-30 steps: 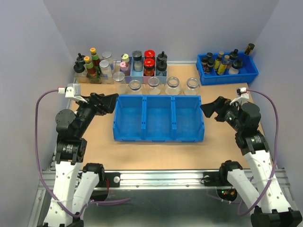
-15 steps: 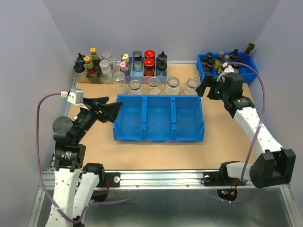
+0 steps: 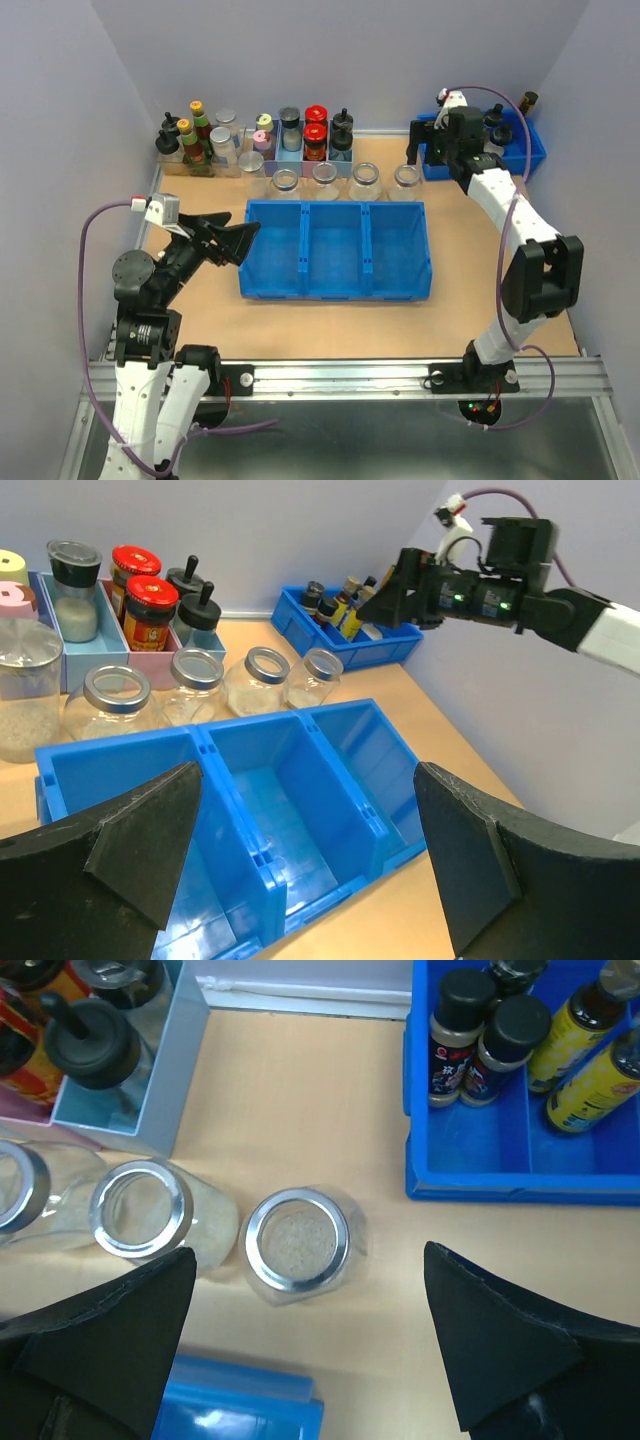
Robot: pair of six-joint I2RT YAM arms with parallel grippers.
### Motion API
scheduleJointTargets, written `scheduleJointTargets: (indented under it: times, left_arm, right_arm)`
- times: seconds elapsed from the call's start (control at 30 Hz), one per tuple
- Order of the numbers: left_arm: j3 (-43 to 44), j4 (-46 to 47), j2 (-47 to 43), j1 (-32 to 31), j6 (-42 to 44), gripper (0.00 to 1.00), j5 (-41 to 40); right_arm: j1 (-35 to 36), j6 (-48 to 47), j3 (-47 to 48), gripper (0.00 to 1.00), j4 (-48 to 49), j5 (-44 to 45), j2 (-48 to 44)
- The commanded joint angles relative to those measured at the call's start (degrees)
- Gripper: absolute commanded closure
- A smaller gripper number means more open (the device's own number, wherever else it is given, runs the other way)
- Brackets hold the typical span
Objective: Organize the condiment bottles
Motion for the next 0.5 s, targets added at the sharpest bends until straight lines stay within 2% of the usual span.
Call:
scheduleJointTargets:
  times: [0.0, 0.2, 0.47]
  left_arm:
    - [-0.91, 0.2, -1.66, -0.04, 0.58, 0.01, -0.22]
    - [-1.09, -2.09, -2.37, -0.04, 0.66, 0.01, -0.66]
    - [-1.62, -2.97, -2.54, -0.04, 1.19, 0.01, -1.1]
  right_arm:
    - [0.32, -1.49, 8.69, 0.0, -0.15, -2.8, 6.23]
    - [0.24, -0.44, 15.63, 0.0, -2.34, -3.87, 14.06]
    - [0.24, -0.09, 15.2, 0.0, -3.23, -4.05, 19.34]
